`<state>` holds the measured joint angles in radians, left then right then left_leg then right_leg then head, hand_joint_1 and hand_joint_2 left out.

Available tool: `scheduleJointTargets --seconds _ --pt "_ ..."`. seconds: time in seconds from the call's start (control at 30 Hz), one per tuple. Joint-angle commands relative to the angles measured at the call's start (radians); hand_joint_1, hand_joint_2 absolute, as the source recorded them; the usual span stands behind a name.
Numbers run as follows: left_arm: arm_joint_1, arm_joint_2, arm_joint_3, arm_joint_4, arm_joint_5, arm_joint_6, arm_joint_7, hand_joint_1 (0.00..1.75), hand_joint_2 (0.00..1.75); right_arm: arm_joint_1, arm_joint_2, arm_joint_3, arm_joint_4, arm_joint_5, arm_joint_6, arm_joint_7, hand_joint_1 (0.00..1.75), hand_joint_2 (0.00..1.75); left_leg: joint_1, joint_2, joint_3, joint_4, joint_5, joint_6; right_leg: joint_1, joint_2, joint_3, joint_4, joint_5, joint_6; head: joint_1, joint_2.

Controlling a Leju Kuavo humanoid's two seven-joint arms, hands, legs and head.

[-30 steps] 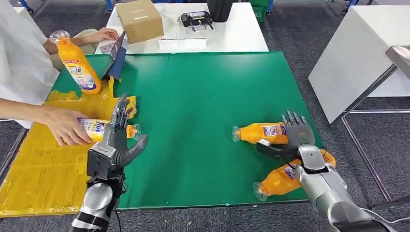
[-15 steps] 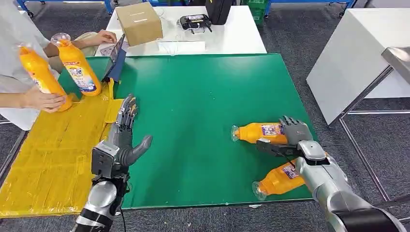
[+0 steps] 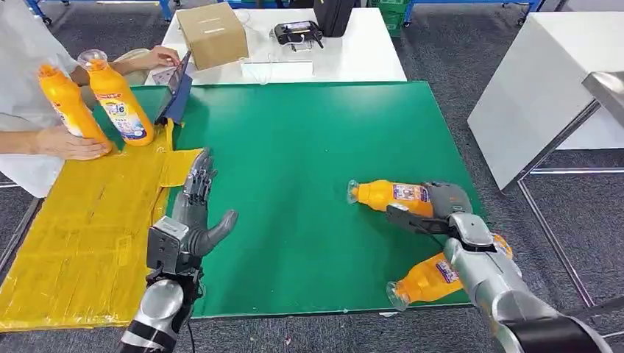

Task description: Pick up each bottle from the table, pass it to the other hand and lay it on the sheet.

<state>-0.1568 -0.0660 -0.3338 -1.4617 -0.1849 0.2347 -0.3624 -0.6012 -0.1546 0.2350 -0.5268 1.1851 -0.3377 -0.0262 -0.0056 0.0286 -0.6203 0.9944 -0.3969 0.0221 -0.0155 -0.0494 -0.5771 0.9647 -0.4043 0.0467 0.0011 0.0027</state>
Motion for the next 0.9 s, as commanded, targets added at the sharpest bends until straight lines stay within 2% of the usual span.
scheduleJointTargets --seconds 0.03,0.1,0.2,0.23,0.43,0.5,0.53,0.57,0.6,0.73,0.83,0.9 --pt "0.054 0.001 0.015 -0.050 -0.013 -0.016 0.016 0.00 1.75 0.179 0.091 -0.040 -0.505 -0.103 -0.077 -0.001 1.75 1.75 0.001 0.000 0.000 0.000 -0.001 -0.002 0.001 0.003 -0.001 0.000 -0.001 -0.002 0.000 0.000" --pt "0.055 -0.004 0.010 -0.045 -0.016 -0.016 0.015 0.00 1.75 0.228 0.123 -0.063 -0.605 -0.229 -0.125 -0.085 1.75 1.75 0.001 -0.002 -0.001 0.000 -0.001 -0.002 0.001 0.001 -0.002 0.000 -0.002 -0.002 -0.001 0.000" --pt "0.061 -0.004 -0.005 -0.038 -0.018 -0.017 0.015 0.00 1.75 0.333 0.173 -0.048 -0.807 -0.373 -0.127 -0.141 1.75 1.75 0.003 -0.006 -0.002 0.001 -0.002 -0.002 0.002 -0.001 -0.001 0.000 -0.005 -0.003 0.000 0.000" --pt "0.062 -0.003 -0.009 -0.034 -0.018 -0.017 0.015 0.00 1.75 0.356 0.174 -0.030 -0.845 -0.372 -0.129 -0.131 1.75 1.75 0.002 -0.005 -0.003 0.000 -0.002 -0.002 0.002 -0.001 -0.002 0.000 -0.004 -0.003 0.000 0.000" --pt "0.062 -0.003 -0.009 -0.034 -0.018 -0.017 0.015 0.00 1.75 0.356 0.174 -0.030 -0.845 -0.372 -0.129 -0.131 1.75 1.75 0.001 -0.005 -0.006 0.000 -0.002 -0.002 0.001 -0.002 -0.004 0.001 -0.004 -0.002 0.000 0.000" --pt "0.064 -0.001 -0.009 -0.032 -0.017 -0.016 0.014 0.00 1.75 0.368 0.186 -0.033 -0.862 -0.439 -0.133 -0.163 1.75 1.75 0.002 -0.005 -0.004 0.000 -0.003 -0.002 0.001 -0.001 -0.003 0.001 -0.005 -0.003 0.000 0.000" --pt "0.068 0.001 -0.009 -0.027 -0.016 -0.015 0.016 0.00 1.75 0.396 0.209 -0.024 -0.900 -0.522 -0.125 -0.203 1.75 1.75 0.001 -0.005 -0.006 0.000 -0.002 -0.002 0.001 -0.002 -0.005 0.001 -0.004 -0.002 0.000 0.000" --pt "0.070 0.002 -0.009 -0.019 -0.015 -0.014 0.016 0.00 1.75 0.423 0.226 0.013 -0.928 -0.587 -0.082 -0.213 1.75 1.75 0.002 -0.005 -0.003 0.001 -0.004 -0.003 0.001 0.000 -0.002 0.001 -0.006 -0.003 0.000 0.000" --pt "0.070 0.002 -0.009 -0.016 -0.015 -0.013 0.016 0.00 1.75 0.428 0.233 0.048 -0.924 -0.618 -0.037 -0.215 1.75 1.75 0.001 -0.006 -0.006 0.000 -0.002 -0.003 0.001 -0.003 -0.006 0.000 -0.005 -0.001 0.000 0.000" --pt "0.054 -0.001 -0.023 -0.010 -0.008 -0.016 0.011 0.00 1.75 0.401 0.278 0.179 -0.823 -0.749 0.108 -0.235 1.75 1.75 0.002 -0.003 -0.006 -0.001 -0.003 -0.003 0.001 0.001 -0.006 0.000 -0.005 -0.001 0.000 0.000" --pt "0.037 -0.001 -0.053 -0.014 -0.009 -0.020 0.003 0.00 1.75 0.351 0.311 0.249 -0.696 -0.786 0.160 -0.225 1.75 1.75 0.002 -0.004 -0.004 -0.001 -0.004 -0.004 0.002 0.002 -0.004 0.000 -0.006 -0.002 0.000 0.000" --pt "0.035 -0.003 -0.061 -0.020 -0.008 -0.018 0.003 0.00 1.75 0.334 0.322 0.257 -0.655 -0.795 0.150 -0.238 1.75 1.75 0.003 -0.002 -0.004 -0.001 -0.003 -0.004 0.002 0.003 -0.005 0.000 -0.005 -0.002 0.000 0.000"
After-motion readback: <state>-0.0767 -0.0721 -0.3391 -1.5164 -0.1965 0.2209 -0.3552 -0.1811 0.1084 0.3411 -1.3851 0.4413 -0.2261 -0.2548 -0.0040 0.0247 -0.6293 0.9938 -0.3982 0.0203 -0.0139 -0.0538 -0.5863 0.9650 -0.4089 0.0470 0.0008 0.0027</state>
